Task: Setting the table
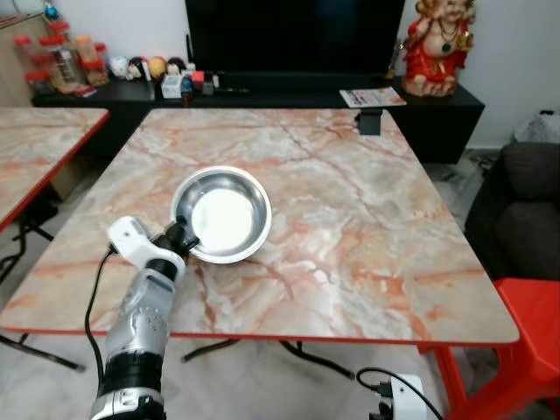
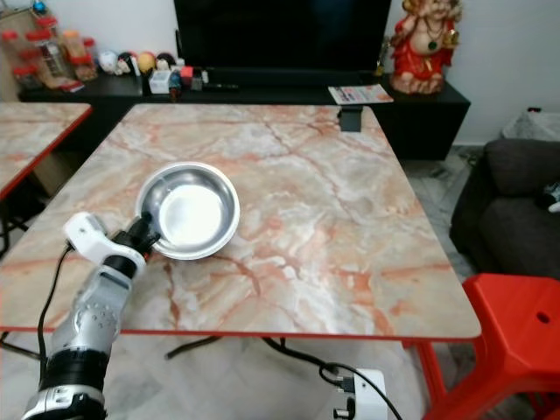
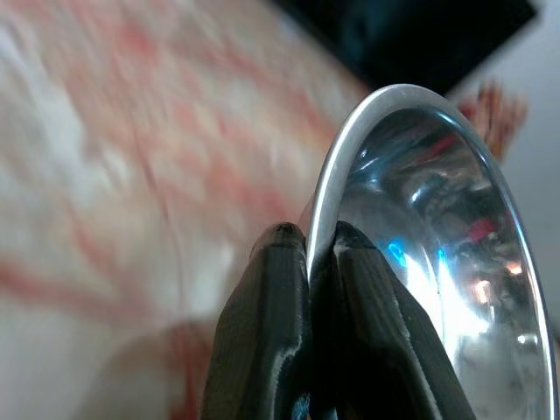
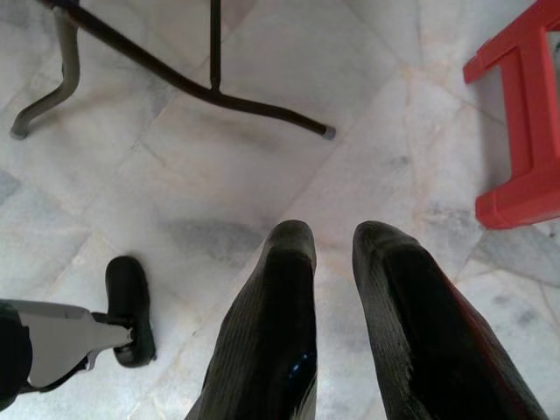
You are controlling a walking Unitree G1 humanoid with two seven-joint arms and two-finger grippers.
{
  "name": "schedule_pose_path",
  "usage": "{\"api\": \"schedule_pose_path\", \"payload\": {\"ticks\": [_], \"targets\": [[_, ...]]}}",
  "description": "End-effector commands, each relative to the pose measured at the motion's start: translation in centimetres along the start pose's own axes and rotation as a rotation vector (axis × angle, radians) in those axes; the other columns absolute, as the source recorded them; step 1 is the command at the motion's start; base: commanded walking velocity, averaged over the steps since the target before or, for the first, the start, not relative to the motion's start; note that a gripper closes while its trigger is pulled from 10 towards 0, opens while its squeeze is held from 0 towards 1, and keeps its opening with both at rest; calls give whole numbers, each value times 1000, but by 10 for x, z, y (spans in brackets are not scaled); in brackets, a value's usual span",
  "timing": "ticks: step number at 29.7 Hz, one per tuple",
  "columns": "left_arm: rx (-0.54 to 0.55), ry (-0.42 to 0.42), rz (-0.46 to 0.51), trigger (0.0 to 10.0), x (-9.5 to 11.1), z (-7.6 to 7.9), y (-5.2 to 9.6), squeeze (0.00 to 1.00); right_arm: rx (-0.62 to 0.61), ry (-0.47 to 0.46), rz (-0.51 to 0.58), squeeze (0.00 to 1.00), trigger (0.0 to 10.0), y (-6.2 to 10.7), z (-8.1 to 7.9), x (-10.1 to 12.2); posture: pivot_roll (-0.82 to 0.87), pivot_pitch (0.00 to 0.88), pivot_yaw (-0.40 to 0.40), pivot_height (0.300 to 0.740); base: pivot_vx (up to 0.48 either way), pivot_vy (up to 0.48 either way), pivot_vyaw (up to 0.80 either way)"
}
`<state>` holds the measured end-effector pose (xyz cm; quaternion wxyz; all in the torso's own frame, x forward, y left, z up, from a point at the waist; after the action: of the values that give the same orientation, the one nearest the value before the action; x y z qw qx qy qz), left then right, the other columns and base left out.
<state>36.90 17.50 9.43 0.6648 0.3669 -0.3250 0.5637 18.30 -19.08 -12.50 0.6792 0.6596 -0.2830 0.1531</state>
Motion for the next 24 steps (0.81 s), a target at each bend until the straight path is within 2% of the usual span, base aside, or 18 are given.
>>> {"api": "schedule_pose_path", "payload": {"ticks": [1, 2, 3, 4, 6, 10, 14, 17, 20, 24], "targets": [[-61, -12, -64, 10000, -11, 14, 0, 0, -8, -16, 1, 0, 10000, 0, 0, 0, 1, 0, 10, 740, 0, 0, 0], [-72, -1, -65, 10000, -11, 17, 0, 0, -7, -16, 1, 0, 10000, 0, 0, 0, 1, 0, 10, 740, 0, 0, 0], [-114, 37, -96, 10000, -15, 26, 1, 0, -6, -21, 2, 0, 10000, 0, -1, 0, 5, 0, 11, 740, 0, 0, 0], [-156, -3, -122, 10000, -18, 34, 1, 0, -5, -22, 0, 0, 10000, 0, -2, 0, 7, 0, 11, 740, 0, 0, 0], [-220, -28, -184, 10000, -26, 50, 1, 0, -3, -23, -2, 0, 10000, 0, -3, -1, 9, 0, 12, 740, 0, 0, 0], [-203, -40, -209, 10000, -27, 55, -2, 0, -3, -25, 0, 0, 10000, 0, -4, -1, 8, 0, 13, 740, 0, 0, 0], [-164, -29, -227, 10000, -29, 54, -6, 0, -5, -26, -1, 0, 10000, 0, -4, -1, 1, 0, 19, 740, 0, 0, 0], [-73, -64, -281, 10000, -32, 43, -6, 0, -11, -35, 1, 0, 10000, 0, -3, -1, -4, 0, 21, 740, 0, 0, 0], [-70, -97, -257, 10000, -24, 43, -7, 0, -15, -37, -3, 0, 10000, 0, -1, -2, 1, 0, 20, 740, 0, 0, 0], [-30, -88, -268, 10000, -22, 37, -8, 0, -11, -33, -2, 0, 10000, 0, -3, -2, 6, 0, 20, 740, 0, 0, 0]]}}
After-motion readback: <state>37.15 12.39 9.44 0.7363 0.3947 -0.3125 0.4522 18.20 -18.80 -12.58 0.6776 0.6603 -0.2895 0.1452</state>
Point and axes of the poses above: a point about 5 cm out from each wrist's last joint towards the gripper, its own y axis pointing back from the gripper into the wrist, its own x axis along the axis of the wrist's last joint, z = x × y, the point moved 4 cm from there along -y, pointing out of the wrist towards the gripper, and after that the axes turned 6 degrees about -y, right-handed, at the moved point
